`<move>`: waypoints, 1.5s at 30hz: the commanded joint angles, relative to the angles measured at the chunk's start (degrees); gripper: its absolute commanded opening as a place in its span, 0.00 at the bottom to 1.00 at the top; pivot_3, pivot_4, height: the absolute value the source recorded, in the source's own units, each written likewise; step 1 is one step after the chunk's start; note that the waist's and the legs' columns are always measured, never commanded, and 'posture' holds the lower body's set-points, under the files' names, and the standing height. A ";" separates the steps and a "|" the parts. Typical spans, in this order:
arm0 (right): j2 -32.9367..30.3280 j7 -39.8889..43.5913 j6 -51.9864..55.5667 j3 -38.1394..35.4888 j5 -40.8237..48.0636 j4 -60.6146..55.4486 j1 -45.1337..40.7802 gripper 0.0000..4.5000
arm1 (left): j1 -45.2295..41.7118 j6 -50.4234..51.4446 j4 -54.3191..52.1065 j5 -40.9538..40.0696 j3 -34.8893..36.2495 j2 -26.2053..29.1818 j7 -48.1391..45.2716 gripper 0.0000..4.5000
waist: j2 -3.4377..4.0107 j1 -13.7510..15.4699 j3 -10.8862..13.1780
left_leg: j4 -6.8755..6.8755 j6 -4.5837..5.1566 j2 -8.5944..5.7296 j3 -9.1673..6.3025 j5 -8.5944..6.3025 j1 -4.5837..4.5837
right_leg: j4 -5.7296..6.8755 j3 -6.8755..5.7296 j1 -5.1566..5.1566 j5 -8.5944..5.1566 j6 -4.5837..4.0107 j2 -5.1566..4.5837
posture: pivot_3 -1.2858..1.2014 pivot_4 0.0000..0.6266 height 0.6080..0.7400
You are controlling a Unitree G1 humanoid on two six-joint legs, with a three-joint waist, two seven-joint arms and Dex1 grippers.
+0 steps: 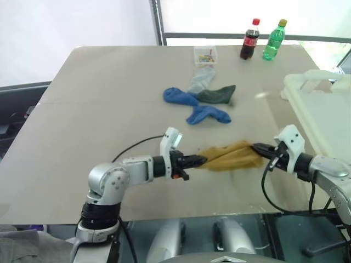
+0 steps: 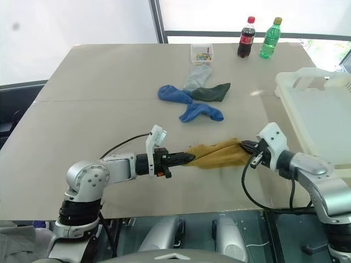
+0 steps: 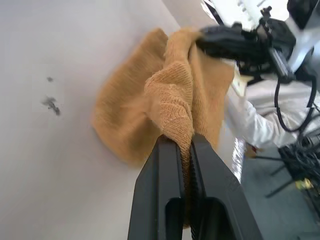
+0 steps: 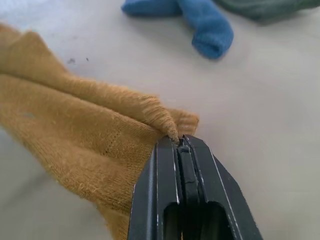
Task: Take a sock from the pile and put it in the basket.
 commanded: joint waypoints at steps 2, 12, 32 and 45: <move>0.12 0.40 -2.48 -0.47 -1.22 -0.06 -0.27 0.00 | 0.16 -3.89 -1.39 2.13 -0.84 -1.90 2.33 0.01 | 0.00 0.07 0.00 | -0.01 0.00 0.00 -0.01 0.00 -0.01 | -0.03 -0.01 0.00 0.00 0.00 0.00 | 0.52 0.24 1.00; 0.36 0.59 -3.00 -0.63 -1.64 -0.51 -0.63 0.00 | 2.76 -3.50 -2.36 2.84 -3.99 -0.90 1.68 0.01 | 0.00 0.08 0.00 | -0.05 0.06 0.00 -0.03 -0.03 0.00 | -0.10 -0.03 0.04 0.00 0.00 0.01 | 0.52 0.24 1.00; -0.06 0.39 -2.19 -4.00 0.66 -6.89 0.52 0.00 | 3.03 -8.83 -2.00 2.15 -2.72 -3.93 0.67 0.01 | 0.01 0.27 0.00 | -0.16 0.08 0.00 -0.06 -0.05 0.01 | -0.38 -0.08 0.13 0.01 0.01 0.00 | 0.52 0.24 1.00; 1.66 -0.29 -8.64 -1.34 -5.15 -0.45 4.51 0.00 | 2.29 -10.55 3.46 7.23 -7.32 -4.70 1.16 0.01 | 0.01 0.90 -0.01 | -0.20 -0.03 -0.01 -0.07 0.02 0.02 | -0.45 -0.11 0.18 0.01 0.01 0.00 | 0.52 0.24 1.00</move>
